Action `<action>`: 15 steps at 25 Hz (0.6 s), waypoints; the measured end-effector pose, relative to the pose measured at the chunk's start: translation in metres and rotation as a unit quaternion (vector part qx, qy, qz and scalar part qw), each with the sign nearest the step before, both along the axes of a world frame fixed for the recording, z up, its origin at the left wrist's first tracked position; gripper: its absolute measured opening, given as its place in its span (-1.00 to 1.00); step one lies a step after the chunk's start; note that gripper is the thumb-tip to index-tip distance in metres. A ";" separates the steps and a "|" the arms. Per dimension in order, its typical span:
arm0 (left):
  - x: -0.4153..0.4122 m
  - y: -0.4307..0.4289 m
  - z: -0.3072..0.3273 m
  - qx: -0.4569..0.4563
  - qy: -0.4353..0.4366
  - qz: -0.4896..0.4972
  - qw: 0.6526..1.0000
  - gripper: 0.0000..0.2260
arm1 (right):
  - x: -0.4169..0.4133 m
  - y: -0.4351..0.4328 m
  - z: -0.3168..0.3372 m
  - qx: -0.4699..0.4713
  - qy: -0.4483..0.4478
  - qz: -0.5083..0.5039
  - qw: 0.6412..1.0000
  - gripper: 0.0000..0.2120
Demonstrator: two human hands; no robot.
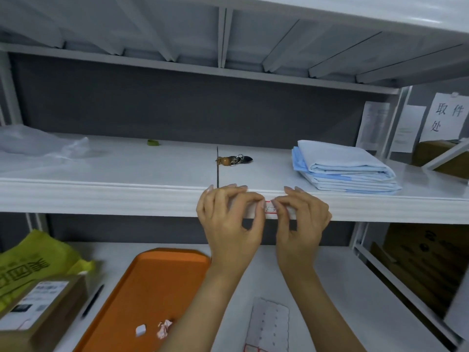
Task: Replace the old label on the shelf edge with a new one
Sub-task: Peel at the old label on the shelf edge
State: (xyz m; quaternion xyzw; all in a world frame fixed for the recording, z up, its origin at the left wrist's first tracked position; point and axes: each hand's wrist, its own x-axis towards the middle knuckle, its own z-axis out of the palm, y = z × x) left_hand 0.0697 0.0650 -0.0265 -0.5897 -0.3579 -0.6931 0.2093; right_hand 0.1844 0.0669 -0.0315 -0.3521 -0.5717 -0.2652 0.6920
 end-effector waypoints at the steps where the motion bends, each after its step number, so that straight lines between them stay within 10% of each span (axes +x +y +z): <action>1: 0.001 0.000 0.000 0.002 -0.004 0.001 1.000 -0.92 | 0.000 0.001 0.000 0.001 0.000 -0.002 1.000 -0.83; 15: -0.001 0.004 0.000 0.015 0.002 0.001 1.000 -0.89 | 0.001 0.002 0.002 0.000 0.018 0.049 0.999 -0.84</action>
